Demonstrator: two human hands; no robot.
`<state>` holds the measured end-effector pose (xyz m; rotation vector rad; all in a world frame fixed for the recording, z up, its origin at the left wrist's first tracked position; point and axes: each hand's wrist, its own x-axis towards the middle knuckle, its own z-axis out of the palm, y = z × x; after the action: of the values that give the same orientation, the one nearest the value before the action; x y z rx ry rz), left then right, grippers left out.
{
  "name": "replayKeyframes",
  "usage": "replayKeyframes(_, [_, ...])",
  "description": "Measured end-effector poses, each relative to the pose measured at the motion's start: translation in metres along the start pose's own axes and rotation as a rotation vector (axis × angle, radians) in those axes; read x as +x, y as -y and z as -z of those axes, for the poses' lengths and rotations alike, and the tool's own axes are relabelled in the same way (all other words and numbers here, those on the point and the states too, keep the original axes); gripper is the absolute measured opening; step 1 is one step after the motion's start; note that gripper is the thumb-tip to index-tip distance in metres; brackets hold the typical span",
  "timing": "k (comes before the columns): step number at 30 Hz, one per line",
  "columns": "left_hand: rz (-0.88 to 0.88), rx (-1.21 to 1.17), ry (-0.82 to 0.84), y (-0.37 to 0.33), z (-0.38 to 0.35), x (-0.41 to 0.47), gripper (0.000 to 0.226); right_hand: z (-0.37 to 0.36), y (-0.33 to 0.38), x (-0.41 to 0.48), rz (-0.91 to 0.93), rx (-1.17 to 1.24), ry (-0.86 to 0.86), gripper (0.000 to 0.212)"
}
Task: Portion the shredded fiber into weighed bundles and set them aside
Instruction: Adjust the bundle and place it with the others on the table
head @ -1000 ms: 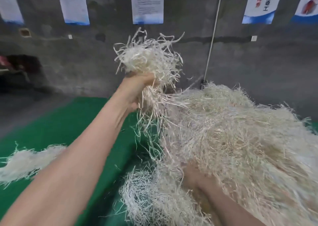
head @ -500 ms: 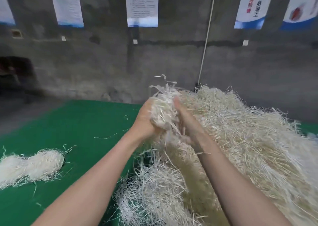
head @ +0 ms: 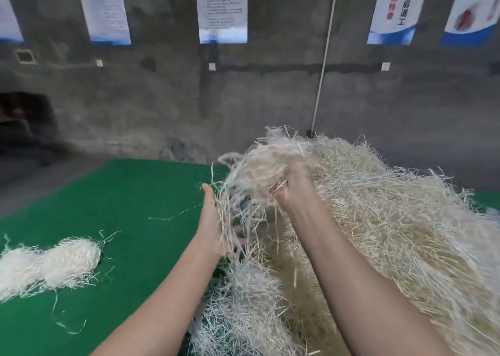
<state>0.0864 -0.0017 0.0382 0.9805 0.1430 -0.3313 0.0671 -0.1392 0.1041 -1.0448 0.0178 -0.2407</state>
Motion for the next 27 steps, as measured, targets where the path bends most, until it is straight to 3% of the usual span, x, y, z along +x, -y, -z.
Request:
replayKeyframes(2, [0.049,-0.119,0.202,0.003,-0.012,0.002,0.09,-0.01,-0.016,-0.002,0.196,-0.622,-0.018,0.009])
replayKeyframes(4, [0.006,-0.146,0.218,-0.004,-0.027,0.002,0.069,-0.003,-0.05,-0.003,0.308,-1.246,0.243,0.039])
replayKeyframes(5, [-0.016,-0.126,0.188,-0.007,-0.032,0.001,0.052,0.007,-0.061,-0.006,0.297,-1.368,0.367,0.052])
replayKeyframes(7, [-0.077,-0.041,0.033,-0.015,-0.035,0.002,0.031,0.023,-0.06,-0.011,0.207,-1.149,0.55,0.057])
replayKeyframes(8, [-0.135,0.0,-0.057,-0.02,-0.033,0.004,0.028,0.028,-0.05,-0.011,0.192,-0.917,0.551,0.057])
replayKeyframes(9, [-0.2,0.015,-0.101,-0.027,-0.03,0.005,0.026,0.032,-0.04,-0.009,0.206,-0.7,0.442,0.061])
replayKeyframes(11, [-0.27,0.023,-0.085,-0.043,-0.032,0.005,0.019,0.039,-0.032,-0.002,0.169,-0.399,0.25,0.095])
replayKeyframes(13, [-0.298,-0.019,-0.03,-0.055,-0.048,0.002,0.008,0.037,-0.042,-0.002,-0.064,-0.276,0.355,0.119])
replayKeyframes(15, [-0.319,-0.07,-0.027,-0.059,-0.068,-0.003,0.016,0.03,-0.067,-0.014,-0.349,-0.393,0.558,0.106])
replayKeyframes(16, [-0.375,-0.033,-0.075,-0.061,-0.07,-0.001,0.031,0.029,-0.078,-0.024,-0.443,-0.475,0.649,0.082])
replayKeyframes(17, [-0.487,0.085,-0.146,-0.062,-0.068,0.002,0.047,0.03,-0.083,-0.029,-0.473,-0.506,0.635,0.052])
replayKeyframes(19, [-0.746,0.406,-0.242,-0.06,-0.054,0.007,0.054,0.039,-0.083,-0.016,-0.42,-0.345,0.331,0.017])
replayKeyframes(21, [-0.889,0.634,-0.199,-0.047,-0.04,0.001,0.049,0.042,-0.064,-0.001,-0.456,0.158,0.026,0.015])
replayKeyframes(23, [-0.917,0.838,-0.063,-0.023,-0.029,0.0,0.058,0.039,-0.046,0.009,-0.517,0.488,0.028,0.03])
replayKeyframes(25, [-0.931,1.073,0.062,0.0,-0.023,-0.001,0.074,0.024,-0.035,0.007,-0.528,0.505,0.163,0.052])
replayKeyframes(27, [-0.962,1.228,0.124,0.004,-0.024,-0.005,0.096,0.015,-0.031,0.005,-0.462,0.37,0.251,0.046])
